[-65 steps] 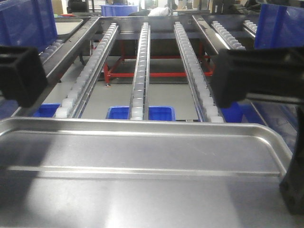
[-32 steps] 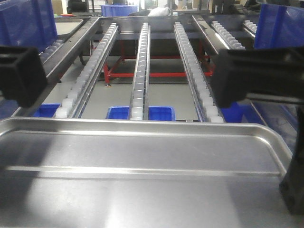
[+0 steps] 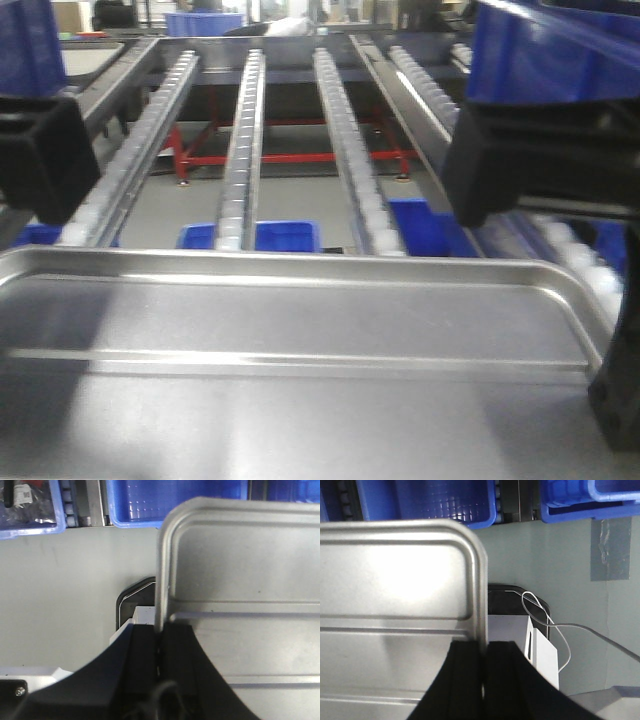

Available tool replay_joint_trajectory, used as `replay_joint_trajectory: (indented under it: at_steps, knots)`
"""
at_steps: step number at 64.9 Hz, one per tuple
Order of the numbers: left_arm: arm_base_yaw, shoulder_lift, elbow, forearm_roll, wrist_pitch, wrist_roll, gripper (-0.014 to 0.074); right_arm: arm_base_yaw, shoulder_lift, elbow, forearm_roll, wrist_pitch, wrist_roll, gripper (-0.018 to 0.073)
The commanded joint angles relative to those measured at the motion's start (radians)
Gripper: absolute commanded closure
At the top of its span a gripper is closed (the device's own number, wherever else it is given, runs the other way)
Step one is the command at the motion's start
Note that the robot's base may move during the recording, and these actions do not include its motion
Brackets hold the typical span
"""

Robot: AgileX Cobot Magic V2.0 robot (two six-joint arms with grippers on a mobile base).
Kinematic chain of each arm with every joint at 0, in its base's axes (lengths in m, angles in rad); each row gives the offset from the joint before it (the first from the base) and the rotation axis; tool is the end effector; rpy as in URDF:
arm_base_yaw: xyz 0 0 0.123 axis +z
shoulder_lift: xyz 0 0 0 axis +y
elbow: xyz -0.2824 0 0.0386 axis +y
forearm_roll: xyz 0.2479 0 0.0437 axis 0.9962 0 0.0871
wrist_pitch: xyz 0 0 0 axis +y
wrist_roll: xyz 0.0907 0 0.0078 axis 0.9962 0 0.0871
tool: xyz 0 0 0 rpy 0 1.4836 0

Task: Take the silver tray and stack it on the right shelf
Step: 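Hold the tray in both grippers while the base turns and drives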

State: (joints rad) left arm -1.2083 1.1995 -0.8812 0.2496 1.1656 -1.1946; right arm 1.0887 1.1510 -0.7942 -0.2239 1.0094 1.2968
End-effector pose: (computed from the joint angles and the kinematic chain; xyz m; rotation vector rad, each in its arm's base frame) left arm 0.0899 -0.1786 0.2769 0.1319 2.8527 -0.1090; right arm 0.1052 0.1642 0.2656 0.1647 2.8255 0.2776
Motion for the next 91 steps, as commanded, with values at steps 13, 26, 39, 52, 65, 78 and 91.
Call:
replay_joint_trajectory:
  at_steps: [13, 26, 39, 52, 65, 78, 91]
  knots:
    - [-0.008, -0.026, -0.02, 0.027, 0.172, 0.008, 0.0697, 0.0, -0.023, -0.021, -0.043, 0.056, 0.002, 0.0501]
    - [-0.008, -0.026, -0.02, 0.027, 0.172, 0.008, 0.0697, 0.0, -0.023, -0.021, -0.043, 0.086, 0.002, 0.0501]
    - [-0.008, -0.026, -0.02, 0.027, 0.172, 0.008, 0.0697, 0.0, -0.023, -0.021, -0.043, 0.147, 0.002, 0.0501]
    - [-0.008, -0.026, -0.02, 0.027, 0.172, 0.008, 0.0697, 0.0, -0.023, -0.021, -0.043, 0.204, 0.002, 0.0501]
    - [-0.008, -0.026, -0.02, 0.027, 0.172, 0.008, 0.0697, 0.0, -0.023, -0.021, -0.043, 0.268, 0.002, 0.0501]
    - [-0.008, -0.026, -0.02, 0.027, 0.172, 0.008, 0.0697, 0.0, -0.023, -0.021, -0.043, 0.287, 0.002, 0.0501]
    - [-0.008, -0.026, -0.02, 0.024, 0.172, 0.008, 0.0697, 0.0, -0.023, -0.021, -0.043, 0.287, 0.002, 0.0501]
